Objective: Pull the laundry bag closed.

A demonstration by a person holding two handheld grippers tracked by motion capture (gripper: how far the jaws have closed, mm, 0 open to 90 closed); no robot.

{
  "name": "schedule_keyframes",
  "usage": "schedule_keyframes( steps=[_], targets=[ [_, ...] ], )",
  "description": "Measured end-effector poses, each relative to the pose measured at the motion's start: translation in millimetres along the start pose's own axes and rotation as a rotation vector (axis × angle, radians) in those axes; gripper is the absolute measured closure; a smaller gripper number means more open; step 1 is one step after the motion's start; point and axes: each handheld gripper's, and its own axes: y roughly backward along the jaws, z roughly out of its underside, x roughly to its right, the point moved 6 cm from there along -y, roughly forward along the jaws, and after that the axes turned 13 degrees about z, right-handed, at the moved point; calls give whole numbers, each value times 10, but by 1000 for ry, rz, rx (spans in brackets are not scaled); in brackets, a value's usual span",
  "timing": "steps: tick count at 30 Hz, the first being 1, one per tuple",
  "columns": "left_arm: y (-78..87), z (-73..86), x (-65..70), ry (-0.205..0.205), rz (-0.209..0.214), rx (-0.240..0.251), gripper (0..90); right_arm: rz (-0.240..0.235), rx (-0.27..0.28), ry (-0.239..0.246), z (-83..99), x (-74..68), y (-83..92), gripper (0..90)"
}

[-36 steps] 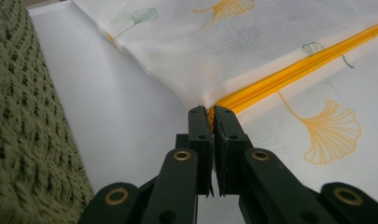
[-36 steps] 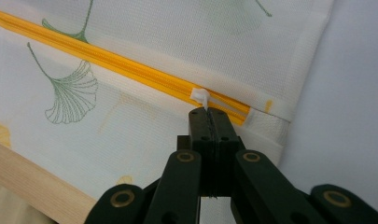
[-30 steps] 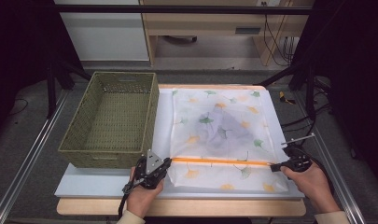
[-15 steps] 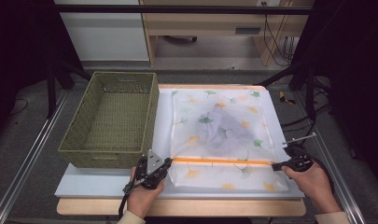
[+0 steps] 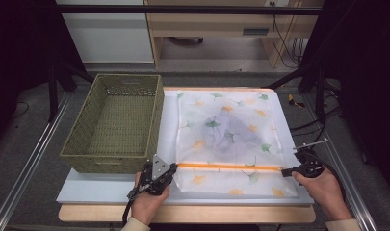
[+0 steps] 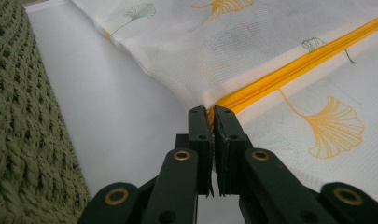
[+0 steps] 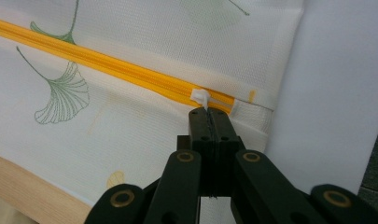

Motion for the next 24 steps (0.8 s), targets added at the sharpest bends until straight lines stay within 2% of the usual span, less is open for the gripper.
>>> schedule_keyframes(
  steps=[6,17,20,22,24],
  targets=[
    [-12,12,6,3,-1,-10,862,-6,8,2,13,24,-9,900],
    [-27,25,23,5,-25,-15,861,4,15,-48,17,31,-31,900],
    [-34,35,25,6,-25,-19,861,6,22,-48,29,43,-45,900],
    [-35,37,24,6,-27,-20,861,0,15,-68,40,33,-44,900],
    [-34,39,27,6,-22,-16,861,-2,30,-71,44,44,-56,900]
  ],
)
